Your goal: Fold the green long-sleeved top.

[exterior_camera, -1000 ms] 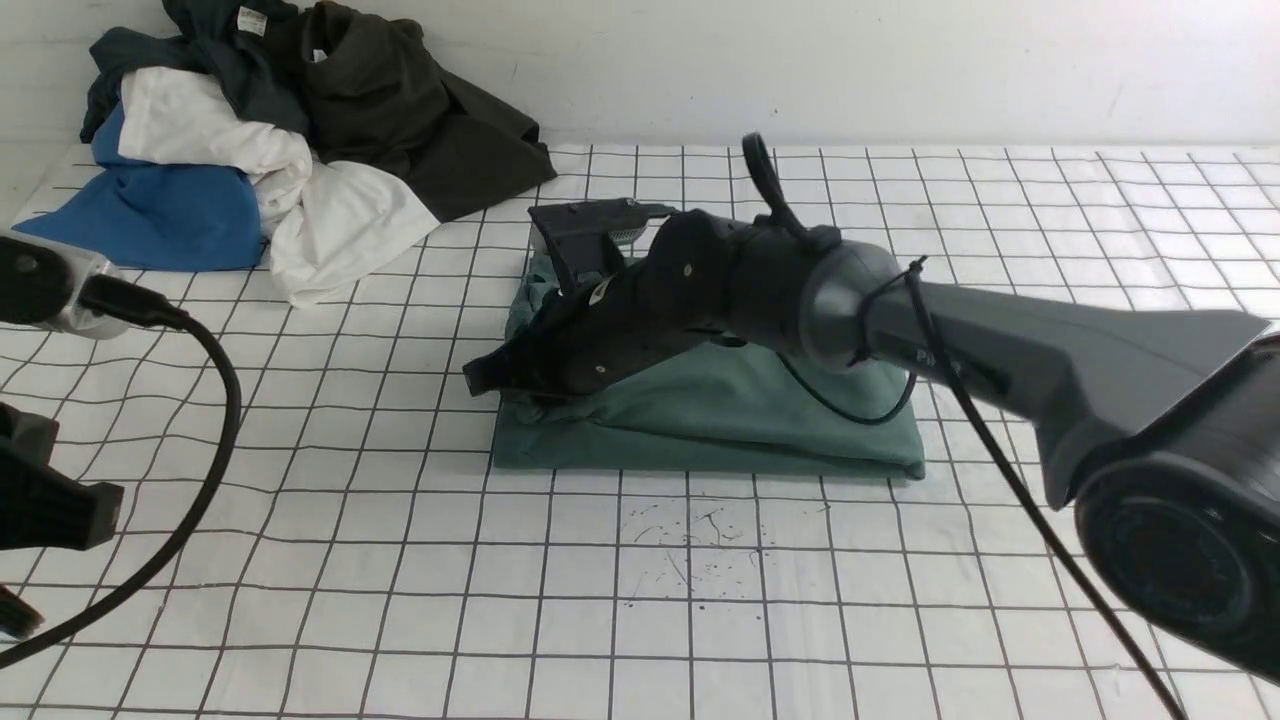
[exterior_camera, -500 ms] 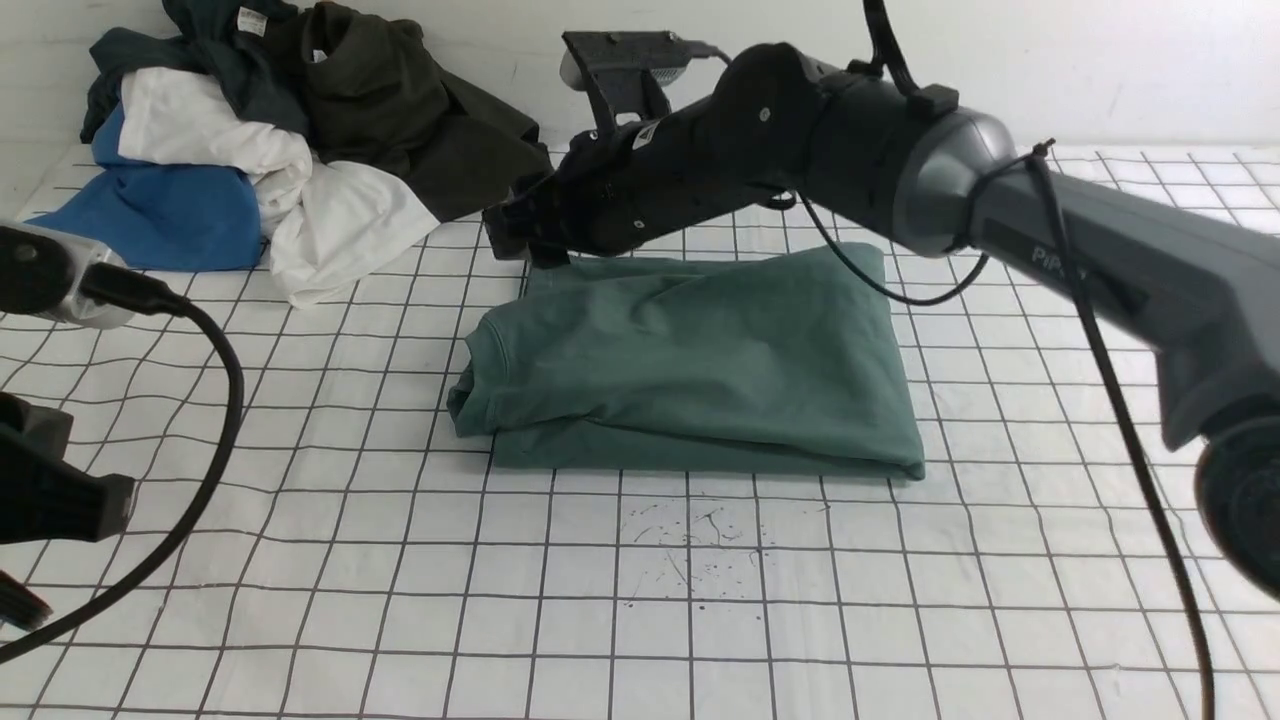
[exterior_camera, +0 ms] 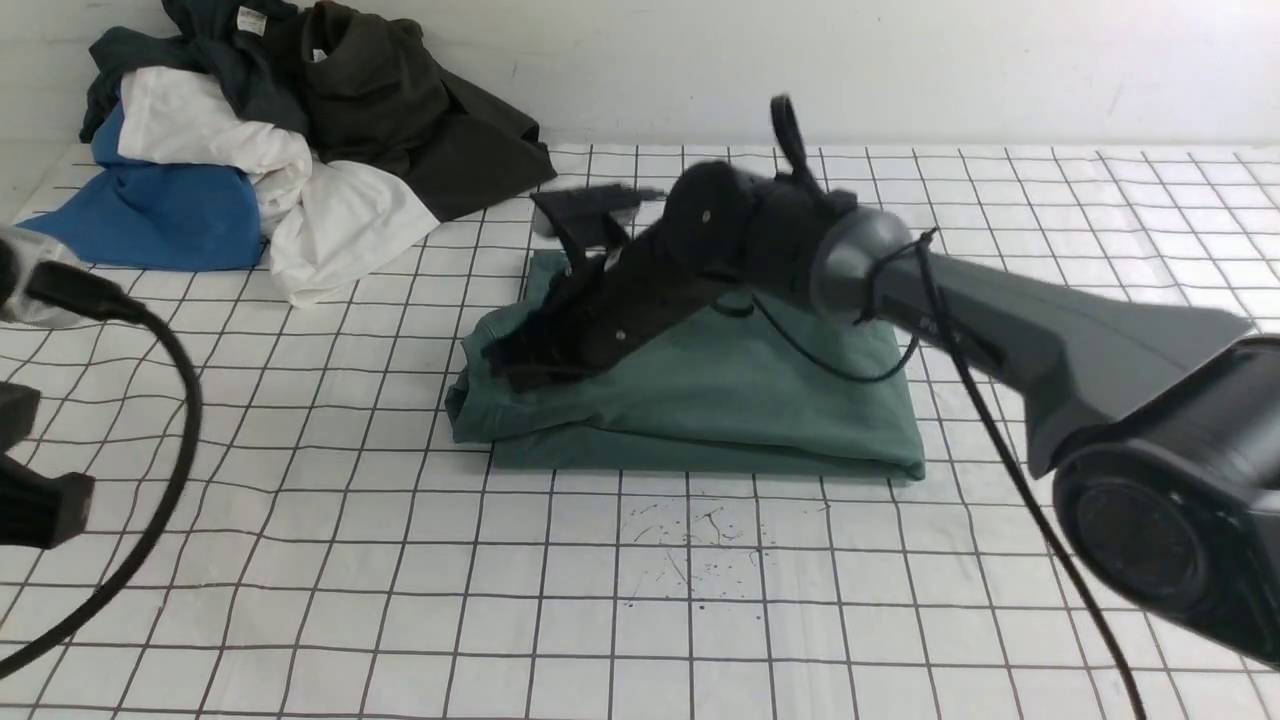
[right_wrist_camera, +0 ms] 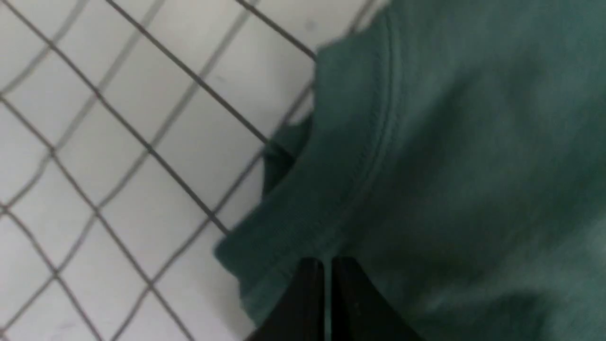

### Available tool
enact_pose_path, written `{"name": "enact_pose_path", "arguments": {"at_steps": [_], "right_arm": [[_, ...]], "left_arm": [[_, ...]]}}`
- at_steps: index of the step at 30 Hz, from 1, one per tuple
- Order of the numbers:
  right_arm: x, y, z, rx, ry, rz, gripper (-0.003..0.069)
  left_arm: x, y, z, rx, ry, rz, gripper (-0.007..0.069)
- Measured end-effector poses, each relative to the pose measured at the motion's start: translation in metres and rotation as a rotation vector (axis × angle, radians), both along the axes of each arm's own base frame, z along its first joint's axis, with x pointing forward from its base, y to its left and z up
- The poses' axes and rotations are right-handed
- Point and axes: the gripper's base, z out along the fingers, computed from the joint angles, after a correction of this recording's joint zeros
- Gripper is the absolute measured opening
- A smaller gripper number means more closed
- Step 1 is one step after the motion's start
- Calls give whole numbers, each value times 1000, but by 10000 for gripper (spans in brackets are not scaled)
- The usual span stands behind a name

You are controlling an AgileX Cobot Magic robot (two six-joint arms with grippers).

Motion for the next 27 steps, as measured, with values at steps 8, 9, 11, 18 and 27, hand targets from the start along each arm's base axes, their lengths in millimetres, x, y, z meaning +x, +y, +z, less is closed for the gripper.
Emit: {"name": "enact_pose_path", "arguments": {"at_steps": [8,9,11,18,27], "right_arm": [[-45,-105,252,147,-452,-6,-6],[-58,-126,276,146,-507,-38,-6],[-86,-167,311,120,-590,-111,-6],[-166,-264,319,-37,-755,-407,-6],[-275,-299,168,-42,-956,-610,-6]], "left_arm": [[-73,11,14,28,-442,-40,-8],[-76,12,6,43,-451,-41,-8],[-82,14,-11,83,-486,-45,-8],[-87,13,-57,97,-524,-64,-8],[-81,13,-96,112,-411,-71,-8]]}}
